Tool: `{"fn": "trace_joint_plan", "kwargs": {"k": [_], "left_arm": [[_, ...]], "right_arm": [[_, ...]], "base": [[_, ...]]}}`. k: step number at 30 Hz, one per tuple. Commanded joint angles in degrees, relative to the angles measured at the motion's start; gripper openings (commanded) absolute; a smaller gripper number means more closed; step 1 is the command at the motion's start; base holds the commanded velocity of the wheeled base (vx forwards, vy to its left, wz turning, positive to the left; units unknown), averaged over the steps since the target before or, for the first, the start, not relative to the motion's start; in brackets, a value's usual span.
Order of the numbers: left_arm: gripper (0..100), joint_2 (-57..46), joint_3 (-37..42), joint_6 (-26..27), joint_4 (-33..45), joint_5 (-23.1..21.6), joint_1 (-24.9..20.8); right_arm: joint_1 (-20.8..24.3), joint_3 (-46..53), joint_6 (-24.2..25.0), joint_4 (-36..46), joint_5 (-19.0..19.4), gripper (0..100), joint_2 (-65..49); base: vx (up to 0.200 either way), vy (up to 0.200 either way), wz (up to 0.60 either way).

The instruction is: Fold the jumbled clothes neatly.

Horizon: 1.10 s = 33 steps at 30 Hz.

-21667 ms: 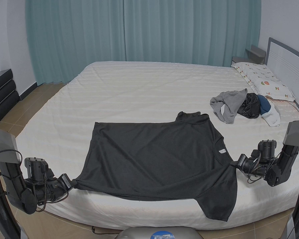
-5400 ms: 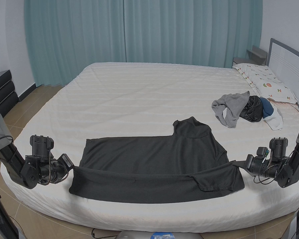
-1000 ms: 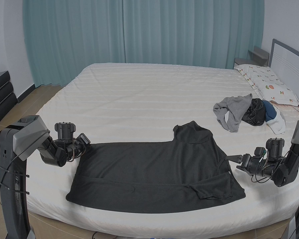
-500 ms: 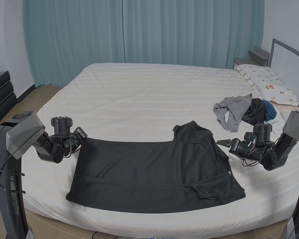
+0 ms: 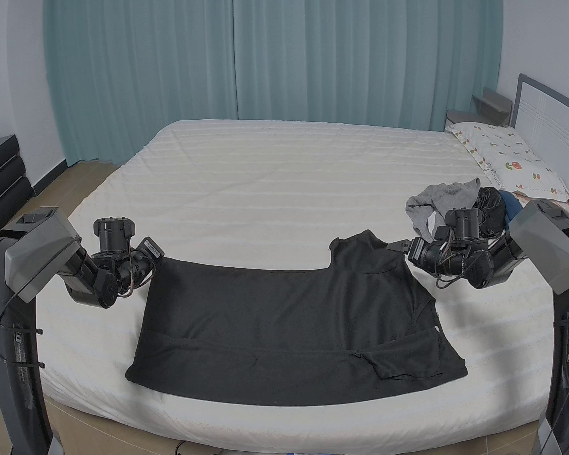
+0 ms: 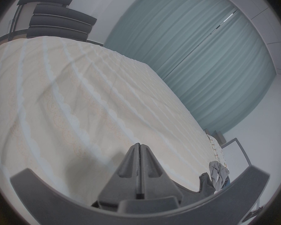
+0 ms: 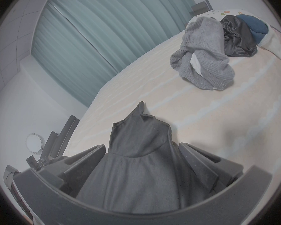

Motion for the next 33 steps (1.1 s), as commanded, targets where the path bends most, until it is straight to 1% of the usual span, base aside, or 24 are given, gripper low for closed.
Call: {"fn": "trace_joint_plan", "kwargs": {"k": [1,5,10,11,17,28,31,33], "left_arm": [[0,-0.5,0.18,-0.02,-0.03,-0.02,0.2],[0,-0.59,0.1,-0.02,-0.03,-0.02,0.46],[0,-0.85,0.1,-0.02,-0.03,-0.02,0.55],[0,-0.85,0.1,-0.02,-0.03,-0.02,0.55],[0,-0.85,0.1,-0.02,0.06,-0.02,0.64],[0,-1.03,0.1,-0.02,0.32,0.07,0.81],[0,-1.2,0.1,-0.02,0.32,0.07,0.99],[0,-1.46,0.18,-0.11,0.5,-0.02,1.08]], "right_arm": [[0.77,-6.06,-0.17,2.41,-1.0,100,5.44],[0.6,-9.05,-0.17,3.12,-2.32,100,7.81],[0.07,-9.14,-1.05,3.03,-3.11,100,8.25],[-0.19,-8.7,-1.66,3.03,-3.11,0,8.16],[-1.42,-6.32,-4.83,2.5,-3.02,0,7.46],[-2.48,-1.75,-5.0,2.59,-2.14,0,3.59],[-2.56,-1.05,-5.62,2.77,-1.88,0,3.06],[-2.74,-0.61,-7.02,3.03,-1.88,0,2.89]], "base": [[0.0,0.0,0.0],[0.0,0.0,0.0],[0.0,0.0,0.0],[0.0,0.0,0.0],[0.0,0.0,0.0],[0.0,0.0,0.0],[0.0,0.0,0.0],[0.0,0.0,0.0]]}}
